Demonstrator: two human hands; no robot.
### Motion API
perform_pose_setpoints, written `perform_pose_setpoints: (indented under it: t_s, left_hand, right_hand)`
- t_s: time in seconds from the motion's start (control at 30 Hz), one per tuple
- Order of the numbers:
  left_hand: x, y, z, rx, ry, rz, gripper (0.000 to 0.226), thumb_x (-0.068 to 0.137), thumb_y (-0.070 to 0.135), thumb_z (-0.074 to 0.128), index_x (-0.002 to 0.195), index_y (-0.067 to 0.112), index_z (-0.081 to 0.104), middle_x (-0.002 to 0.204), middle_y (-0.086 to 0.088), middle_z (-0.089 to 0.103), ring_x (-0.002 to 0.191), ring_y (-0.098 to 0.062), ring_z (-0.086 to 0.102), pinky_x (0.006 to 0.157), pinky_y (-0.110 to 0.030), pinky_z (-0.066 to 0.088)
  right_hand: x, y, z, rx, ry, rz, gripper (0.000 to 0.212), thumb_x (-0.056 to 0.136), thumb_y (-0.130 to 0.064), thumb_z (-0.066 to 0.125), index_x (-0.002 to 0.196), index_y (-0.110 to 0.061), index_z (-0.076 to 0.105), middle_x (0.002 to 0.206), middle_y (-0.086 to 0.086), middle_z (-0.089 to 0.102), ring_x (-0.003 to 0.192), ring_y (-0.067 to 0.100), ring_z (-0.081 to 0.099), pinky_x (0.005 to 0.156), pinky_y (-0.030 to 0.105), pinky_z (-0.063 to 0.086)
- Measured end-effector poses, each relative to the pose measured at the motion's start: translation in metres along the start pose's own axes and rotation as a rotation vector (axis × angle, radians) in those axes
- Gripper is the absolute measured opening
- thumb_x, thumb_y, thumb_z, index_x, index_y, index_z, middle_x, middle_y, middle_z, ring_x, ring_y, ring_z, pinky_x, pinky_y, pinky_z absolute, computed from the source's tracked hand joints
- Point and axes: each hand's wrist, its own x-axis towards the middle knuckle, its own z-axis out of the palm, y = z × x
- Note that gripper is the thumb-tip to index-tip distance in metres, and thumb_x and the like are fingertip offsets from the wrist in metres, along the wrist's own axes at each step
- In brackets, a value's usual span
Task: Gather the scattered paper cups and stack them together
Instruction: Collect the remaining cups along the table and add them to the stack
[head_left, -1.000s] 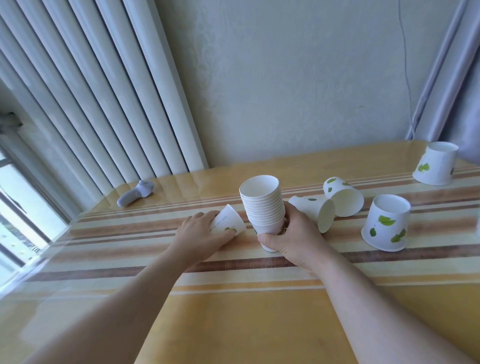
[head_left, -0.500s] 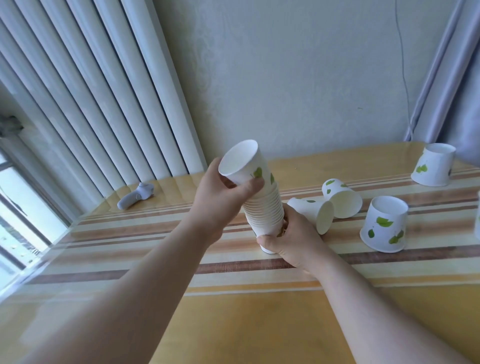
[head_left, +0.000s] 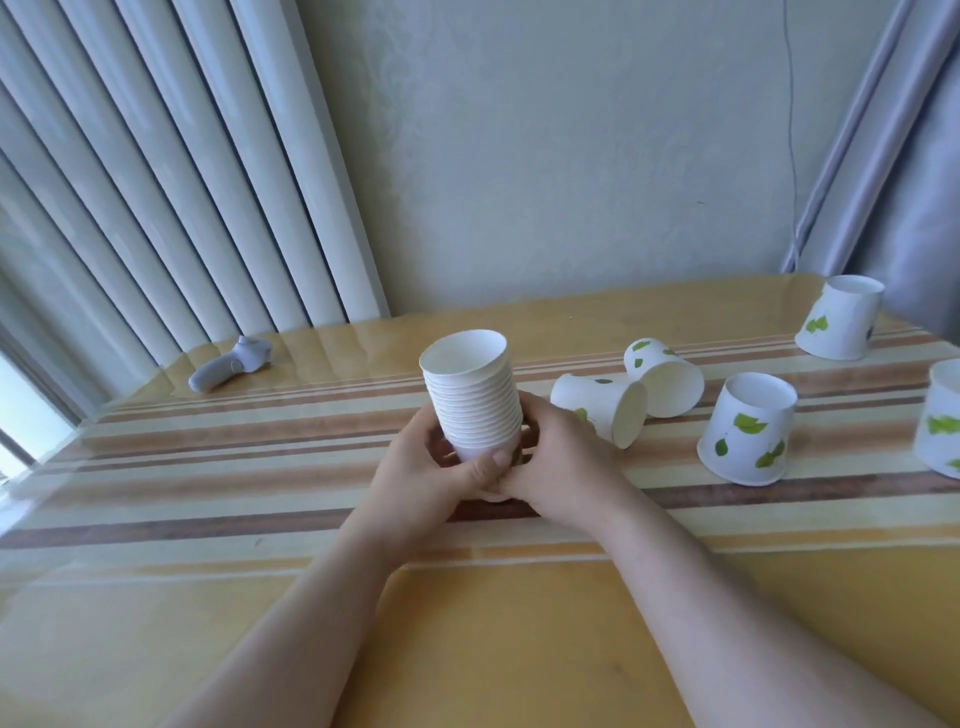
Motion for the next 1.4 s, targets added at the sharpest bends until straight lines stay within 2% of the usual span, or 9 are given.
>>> perform_pose_setpoints:
  t_s: [0.17,0.3,0.37,0.5,0.8,0.97,1.17,1.27,1.4]
  left_hand:
    - [0.003,-0.008,-0.017,0.091,0.098,0.042,0.045,0.079,0.024,0.095,0.120,0.019,0.076,0.108,0.006,0.085,0.105,-0.011,0.080,0.084,-0.026,0.062]
    - [0.010,-0.018,-0.030,0.048,0.184,0.011,0.044,0.078,0.032,0.098,0.115,0.027,0.074,0.107,0.010,0.084,0.102,-0.008,0.079,0.089,-0.034,0.064]
    - [0.011,-0.021,-0.029,0.019,0.179,0.005,0.049,0.073,0.039,0.095,0.116,0.029,0.074,0.109,0.011,0.084,0.105,-0.008,0.078,0.094,-0.038,0.064]
    - [0.014,-0.024,-0.025,0.089,0.148,0.030,0.047,0.077,0.043,0.096,0.116,0.032,0.072,0.109,0.013,0.082,0.106,-0.005,0.075,0.094,-0.035,0.062]
    - [0.010,-0.022,-0.027,0.233,0.057,0.016,0.054,0.074,0.048,0.091,0.118,0.047,0.061,0.109,0.030,0.074,0.106,0.004,0.069,0.094,-0.033,0.057]
    - [0.005,-0.015,-0.027,0.256,0.142,0.038,0.051,0.077,0.037,0.091,0.118,0.041,0.061,0.104,0.017,0.073,0.098,0.000,0.067,0.080,-0.028,0.054]
    - [0.011,-0.017,-0.023,0.324,0.237,0.126,0.063,0.072,0.032,0.088,0.128,0.046,0.062,0.106,0.016,0.070,0.102,-0.008,0.064,0.081,-0.034,0.053]
    - [0.011,-0.021,-0.022,0.402,0.222,0.164,0.066,0.071,0.036,0.087,0.130,0.049,0.061,0.106,0.017,0.068,0.103,-0.001,0.060,0.078,-0.026,0.047]
    - [0.008,-0.021,-0.019,0.479,0.208,0.205,0.071,0.072,0.037,0.087,0.136,0.053,0.061,0.116,0.023,0.063,0.109,0.011,0.055,0.082,-0.009,0.039]
  right_hand:
    - [-0.005,-0.014,-0.006,-0.170,-0.158,-0.073,0.072,0.077,-0.037,0.092,0.136,-0.056,0.055,0.115,-0.027,0.071,0.093,-0.001,0.070,0.081,0.021,0.059]
    - [0.005,-0.009,-0.030,-0.441,0.434,-0.197,0.055,0.084,-0.023,0.081,0.138,-0.028,0.071,0.128,-0.004,0.068,0.110,0.019,0.058,0.094,0.025,0.041]
    - [0.009,-0.004,-0.046,-0.546,0.618,-0.046,0.054,0.083,-0.031,0.082,0.136,-0.027,0.071,0.134,0.006,0.058,0.123,0.038,0.052,0.098,0.036,0.041]
    - [0.009,0.013,-0.052,-0.746,0.363,0.326,0.084,0.070,-0.058,0.085,0.146,-0.041,0.054,0.142,0.006,0.034,0.129,0.040,0.038,0.111,0.045,0.038]
    - [0.006,0.009,-0.042,-0.802,0.323,0.246,0.071,0.078,-0.030,0.078,0.144,-0.040,0.052,0.145,-0.005,0.045,0.131,0.036,0.038,0.099,0.046,0.037]
    - [0.001,-0.006,-0.034,-0.175,0.558,0.001,0.072,0.080,-0.020,0.085,0.139,-0.032,0.045,0.123,-0.014,0.055,0.100,0.014,0.058,0.079,0.031,0.044]
    - [0.009,-0.016,-0.049,1.043,0.445,-0.007,0.033,0.085,-0.026,0.065,0.117,-0.033,0.059,0.107,0.002,0.071,0.067,0.019,0.055,0.055,0.026,0.045]
    - [0.003,-0.020,-0.053,0.945,0.323,-0.010,0.056,0.081,-0.026,0.061,0.136,-0.039,0.059,0.109,-0.003,0.068,0.072,0.016,0.055,0.056,0.026,0.038]
    - [0.002,-0.012,-0.042,0.530,0.314,0.025,0.059,0.065,-0.038,0.079,0.120,-0.050,0.062,0.122,-0.010,0.069,0.102,0.014,0.068,0.079,0.029,0.051]
